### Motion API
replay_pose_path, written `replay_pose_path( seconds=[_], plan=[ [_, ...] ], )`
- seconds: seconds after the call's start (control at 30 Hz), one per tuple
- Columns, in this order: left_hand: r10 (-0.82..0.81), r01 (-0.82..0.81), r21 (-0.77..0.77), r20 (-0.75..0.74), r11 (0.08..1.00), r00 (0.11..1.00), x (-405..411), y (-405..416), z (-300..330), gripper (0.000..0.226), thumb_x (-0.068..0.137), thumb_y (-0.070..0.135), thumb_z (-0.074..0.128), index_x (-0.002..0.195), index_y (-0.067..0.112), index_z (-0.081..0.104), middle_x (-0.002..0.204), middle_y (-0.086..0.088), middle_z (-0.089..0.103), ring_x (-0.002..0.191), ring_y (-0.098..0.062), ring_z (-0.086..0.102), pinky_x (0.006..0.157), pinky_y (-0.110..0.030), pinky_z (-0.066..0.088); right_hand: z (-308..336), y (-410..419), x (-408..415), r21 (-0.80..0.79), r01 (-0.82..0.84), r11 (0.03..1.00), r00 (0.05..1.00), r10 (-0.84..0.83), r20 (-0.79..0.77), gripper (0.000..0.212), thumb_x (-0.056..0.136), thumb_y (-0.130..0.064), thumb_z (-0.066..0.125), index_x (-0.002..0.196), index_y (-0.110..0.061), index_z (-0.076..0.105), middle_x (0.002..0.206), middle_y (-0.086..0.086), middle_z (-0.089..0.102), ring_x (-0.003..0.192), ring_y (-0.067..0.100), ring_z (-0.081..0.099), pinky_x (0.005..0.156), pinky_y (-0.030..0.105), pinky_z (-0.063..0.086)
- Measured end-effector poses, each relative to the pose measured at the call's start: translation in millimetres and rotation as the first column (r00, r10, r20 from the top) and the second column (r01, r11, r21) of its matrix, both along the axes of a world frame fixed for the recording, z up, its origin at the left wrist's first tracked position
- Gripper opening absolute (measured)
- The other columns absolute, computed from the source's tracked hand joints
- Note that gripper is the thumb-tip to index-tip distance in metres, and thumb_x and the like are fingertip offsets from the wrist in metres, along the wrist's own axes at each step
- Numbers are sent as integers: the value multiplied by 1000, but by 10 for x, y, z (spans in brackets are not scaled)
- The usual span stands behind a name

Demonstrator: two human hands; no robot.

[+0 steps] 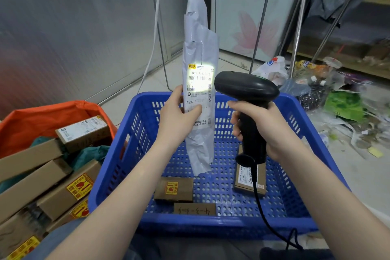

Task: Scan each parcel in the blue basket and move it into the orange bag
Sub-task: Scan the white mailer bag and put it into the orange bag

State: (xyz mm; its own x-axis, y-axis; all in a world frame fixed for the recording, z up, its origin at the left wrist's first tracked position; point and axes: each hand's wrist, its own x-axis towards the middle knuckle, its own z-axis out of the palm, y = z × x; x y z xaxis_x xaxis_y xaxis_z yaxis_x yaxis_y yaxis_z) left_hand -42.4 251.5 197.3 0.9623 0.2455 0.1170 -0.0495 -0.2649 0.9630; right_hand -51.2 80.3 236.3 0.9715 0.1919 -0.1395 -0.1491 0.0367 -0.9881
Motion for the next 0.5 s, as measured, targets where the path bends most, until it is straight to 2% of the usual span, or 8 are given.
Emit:
replay_pose_path(
  seconds=[0.27, 0.5],
  plan=[
    [35, -35, 5, -22, 999, 999, 31, 30, -21, 37, 89, 11, 63, 122, 23, 53, 118, 4, 65, 103, -12, 65, 75, -26, 58, 2, -19, -5, -8, -23, 1000, 1000, 23, -8, 21, 86, -17, 65, 69, -8, 57, 60, 8, 56, 48, 18, 54, 47, 26, 44],
    [57, -57, 32, -21, 998, 998, 51, 44, -37, 40, 89, 12, 64, 125, 22, 51, 121, 3, 62, 109, -14, 62, 81, -31, 57, 14, -47, -10, -11, -36, 999, 999, 36, -24, 21, 86, -17, 64, 71, -5, 56, 61, 9, 55, 49, 17, 55, 49, 26, 44]
  ],
)
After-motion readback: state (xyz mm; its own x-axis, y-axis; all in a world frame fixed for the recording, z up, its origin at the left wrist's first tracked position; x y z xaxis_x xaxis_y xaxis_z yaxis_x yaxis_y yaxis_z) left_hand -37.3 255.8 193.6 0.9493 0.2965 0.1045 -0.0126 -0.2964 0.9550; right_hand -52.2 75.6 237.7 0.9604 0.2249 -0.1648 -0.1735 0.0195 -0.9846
